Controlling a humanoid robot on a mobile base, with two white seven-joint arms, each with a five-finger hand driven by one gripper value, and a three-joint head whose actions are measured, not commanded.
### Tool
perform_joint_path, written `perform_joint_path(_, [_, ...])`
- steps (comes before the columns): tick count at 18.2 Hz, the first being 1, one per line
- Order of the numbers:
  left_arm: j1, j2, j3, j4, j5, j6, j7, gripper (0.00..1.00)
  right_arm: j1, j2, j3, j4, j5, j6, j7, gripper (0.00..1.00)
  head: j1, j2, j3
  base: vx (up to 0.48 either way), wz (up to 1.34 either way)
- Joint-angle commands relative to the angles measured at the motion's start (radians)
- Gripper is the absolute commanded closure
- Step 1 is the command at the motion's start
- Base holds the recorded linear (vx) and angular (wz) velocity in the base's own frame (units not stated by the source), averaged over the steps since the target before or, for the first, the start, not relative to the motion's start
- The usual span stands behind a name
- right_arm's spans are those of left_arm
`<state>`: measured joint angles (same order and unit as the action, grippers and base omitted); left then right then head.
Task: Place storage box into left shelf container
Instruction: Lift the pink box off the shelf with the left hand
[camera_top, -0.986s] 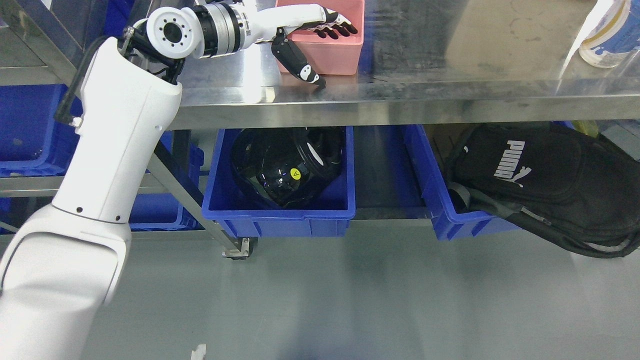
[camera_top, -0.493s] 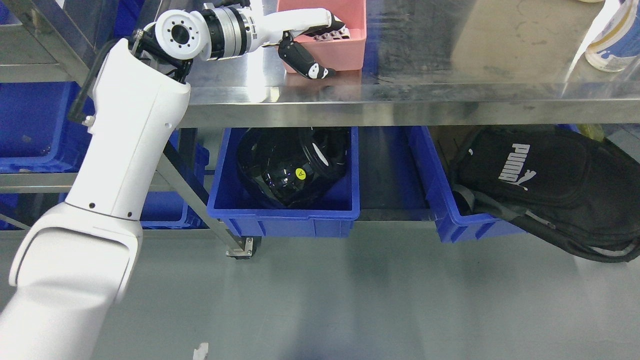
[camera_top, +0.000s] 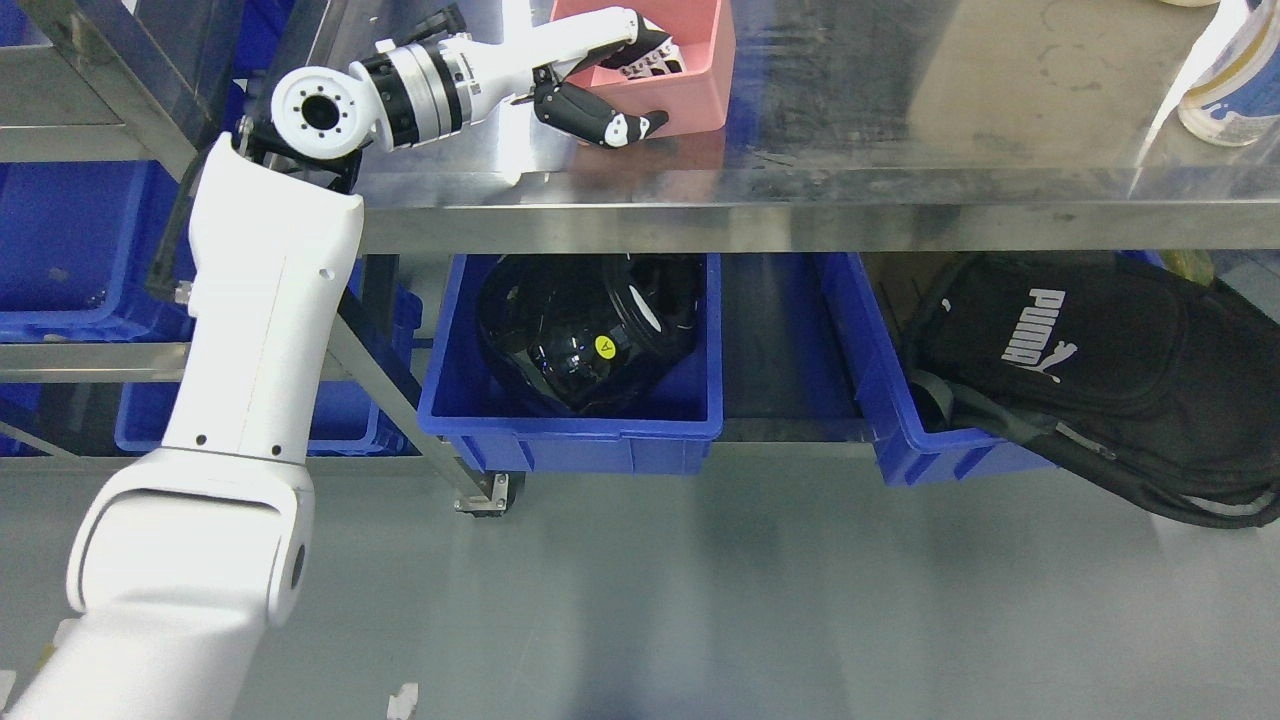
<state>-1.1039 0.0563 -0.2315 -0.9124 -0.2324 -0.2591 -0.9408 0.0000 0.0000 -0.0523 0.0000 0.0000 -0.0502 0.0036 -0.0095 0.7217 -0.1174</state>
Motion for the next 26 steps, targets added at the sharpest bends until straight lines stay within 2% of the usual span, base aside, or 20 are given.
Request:
perform_joint_path(1, [0.097,-0.039,0.322,0.032,0.334,-0.016,-0.053,1.00,-0.005,-0.017,0.000,-0.017,-0.021,0.001,-0.007,0.00,0.0000,0.000,0.000,0.000,0.00])
perform_joint_path(7, [0.151,-0.039,0.324,-0.045,0.664,-0.035,-0.044,1.00,-0.005,-0.017,0.000,-0.017,-0.021,0.001,-0.007,0.00,0.0000,0.000,0.000,0.009,0.04])
perform_joint_path(11, [0.183,-0.039,0.320,-0.095,0.804,-0.039,-0.029,0.99,-0.005,-0.017,0.000,-0.017,-0.021,0.001,-0.007,0.00,0.0000,0.000,0.000,0.000,0.00])
perform_joint_path(14, [0.246,-0.039,0.313,-0.195,0.924,-0.039,-0.026,0.99,-0.003,-0.017,0.000,-0.017,-0.021,0.001,-0.005,0.00,0.0000,0.000,0.000,-0.010,-0.04])
perform_joint_path(17, [0.390,-0.039,0.281,-0.395,0.935,-0.069,0.042,0.98,-0.005,-0.017,0.000,-0.017,-0.021,0.001,-0.007,0.00,0.0000,0.000,0.000,-0.001,-0.01])
perform_joint_path(19, [0.429,-0.039,0.252,-0.469,0.927,-0.191,0.181,0.97,-0.003,-0.017,0.000,-0.017,-0.021,0.001,-0.005,0.00,0.0000,0.000,0.000,0.011,0.11])
perform_joint_path(21, [0.490,-0.039,0.206,-0.570,0.885,-0.221,0.282,0.97,-0.003,-0.017,0.000,-0.017,-0.021,0.000,-0.005,0.00,0.0000,0.000,0.000,0.024,0.26])
perform_joint_path(24, [0.637,-0.039,0.043,-0.724,0.834,-0.229,0.333,0.97,-0.003,-0.017,0.000,-0.017,-0.021,0.001,-0.007,0.00,0.0000,0.000,0.000,0.040,0.38])
perform_joint_path(26, [0.720,-0.039,-0.050,-0.769,0.811,-0.246,0.347,0.97,-0.003,-0.017,0.000,-0.017,-0.021,0.001,-0.005,0.00,0.0000,0.000,0.000,0.056,0.53])
